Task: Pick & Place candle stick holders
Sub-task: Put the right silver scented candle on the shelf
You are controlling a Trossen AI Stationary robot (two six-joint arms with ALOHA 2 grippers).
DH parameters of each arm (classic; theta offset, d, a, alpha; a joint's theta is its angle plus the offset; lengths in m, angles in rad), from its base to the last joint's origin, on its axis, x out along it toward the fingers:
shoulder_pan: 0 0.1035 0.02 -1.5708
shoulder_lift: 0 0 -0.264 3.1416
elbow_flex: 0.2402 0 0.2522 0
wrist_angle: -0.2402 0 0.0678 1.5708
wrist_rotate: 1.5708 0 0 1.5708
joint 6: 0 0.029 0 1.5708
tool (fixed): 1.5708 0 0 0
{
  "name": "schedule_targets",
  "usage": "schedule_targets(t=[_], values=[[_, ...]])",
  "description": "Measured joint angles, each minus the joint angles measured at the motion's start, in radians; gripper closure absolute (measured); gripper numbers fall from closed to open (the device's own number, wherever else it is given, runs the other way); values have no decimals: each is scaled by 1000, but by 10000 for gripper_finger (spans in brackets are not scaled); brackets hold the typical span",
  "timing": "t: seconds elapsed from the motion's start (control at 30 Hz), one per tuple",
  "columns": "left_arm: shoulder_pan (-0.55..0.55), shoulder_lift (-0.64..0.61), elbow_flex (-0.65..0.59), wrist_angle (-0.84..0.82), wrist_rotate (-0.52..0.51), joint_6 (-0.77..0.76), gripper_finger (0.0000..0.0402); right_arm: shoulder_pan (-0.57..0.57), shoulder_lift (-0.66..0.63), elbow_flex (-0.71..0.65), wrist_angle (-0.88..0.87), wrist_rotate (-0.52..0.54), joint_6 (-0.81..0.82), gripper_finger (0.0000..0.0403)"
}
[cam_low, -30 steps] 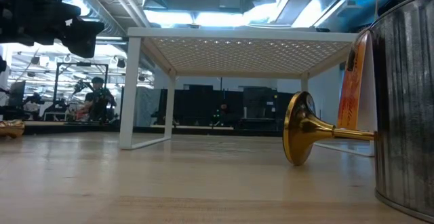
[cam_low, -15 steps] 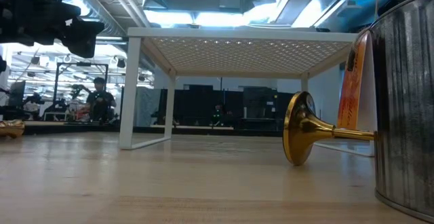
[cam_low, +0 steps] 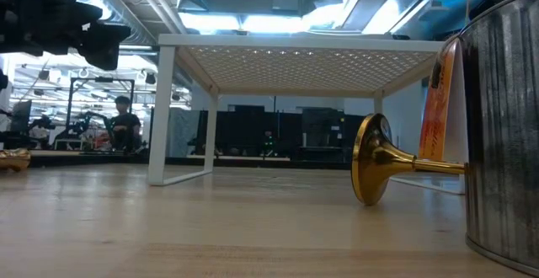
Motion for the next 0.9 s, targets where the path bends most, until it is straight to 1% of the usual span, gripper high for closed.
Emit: schedule_targets(t=[0.13,0.2,0.3,0.37,0.5,0.67,0.73,0.9], values=[[0,0,0,54,-2,-12,184,0,0,0,0,3,0,208],[-2,0,0,128,3,-55,184,0,0,0,0,3,0,208],[-2,0,0,247,8,-53,184,0,0,0,0,3,0,208],[-2,6,0,293,22,-54,184,0,0,0,0,3,0,208],[-2,33,0,360,31,-64,184,0,0,0,0,3,0,208],[-2,96,0,449,19,-122,184,0,0,0,0,3,0,208],[-2,123,0,470,17,-115,184,0,0,0,0,3,0,208],[-2,177,0,516,-11,-33,184,0,0,0,0,3,0,208]])
